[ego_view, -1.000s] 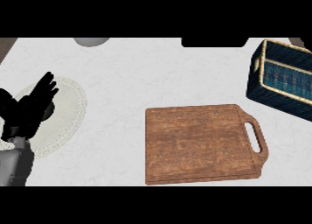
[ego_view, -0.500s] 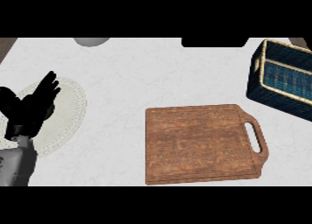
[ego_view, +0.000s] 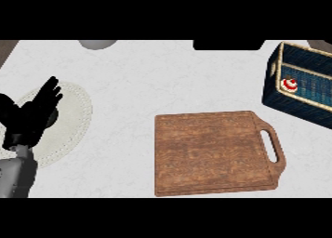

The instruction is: Pick the cupcake from the cutting board and place it in the basket

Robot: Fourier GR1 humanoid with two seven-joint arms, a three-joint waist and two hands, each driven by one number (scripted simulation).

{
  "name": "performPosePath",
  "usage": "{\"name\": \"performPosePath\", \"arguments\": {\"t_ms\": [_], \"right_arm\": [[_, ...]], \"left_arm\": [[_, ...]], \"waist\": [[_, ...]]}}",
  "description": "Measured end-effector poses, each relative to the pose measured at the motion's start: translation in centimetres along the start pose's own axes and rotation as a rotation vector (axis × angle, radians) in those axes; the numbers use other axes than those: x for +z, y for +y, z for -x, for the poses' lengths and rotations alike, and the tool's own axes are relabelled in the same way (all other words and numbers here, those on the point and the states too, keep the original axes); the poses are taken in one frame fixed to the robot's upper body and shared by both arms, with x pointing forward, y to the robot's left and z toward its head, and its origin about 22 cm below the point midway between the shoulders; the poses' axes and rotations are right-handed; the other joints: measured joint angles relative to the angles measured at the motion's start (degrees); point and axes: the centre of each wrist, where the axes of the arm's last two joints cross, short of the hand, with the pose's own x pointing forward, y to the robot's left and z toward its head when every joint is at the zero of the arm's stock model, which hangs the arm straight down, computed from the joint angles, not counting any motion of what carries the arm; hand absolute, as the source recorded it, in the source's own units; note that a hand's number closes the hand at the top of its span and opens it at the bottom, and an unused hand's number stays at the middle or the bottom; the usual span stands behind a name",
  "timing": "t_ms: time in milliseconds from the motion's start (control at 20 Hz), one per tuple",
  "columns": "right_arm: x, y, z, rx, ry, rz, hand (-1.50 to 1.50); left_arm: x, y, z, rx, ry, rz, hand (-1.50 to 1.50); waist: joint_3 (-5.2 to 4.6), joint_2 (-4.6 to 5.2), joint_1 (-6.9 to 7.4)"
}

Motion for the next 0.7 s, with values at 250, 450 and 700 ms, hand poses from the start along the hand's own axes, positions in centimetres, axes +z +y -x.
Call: {"name": "performPosePath", "arguments": {"t_ms": [250, 450, 700], "right_arm": [[-0.8, -2.6, 1.2, -0.157, 0.074, 0.124, -1.50], [-1.8, -6.7, 2.8, -0.288, 0.151, 0.216, -1.50], [-1.5, -12.9, 7.1, -0.362, 0.205, 0.219, -1.50]], "left_arm": [[0.2, -0.1, 0.1, 0.002, 0.002, -0.006, 0.00], [0.5, 0.3, 0.3, 0.002, 0.003, -0.010, 0.00], [0.7, -0.1, 0.4, 0.007, 0.005, -0.028, 0.00]], "waist": [[0.01, -0.05, -0.31], [0.03, -0.15, -0.51], [0.02, -0.25, -1.15]]}}
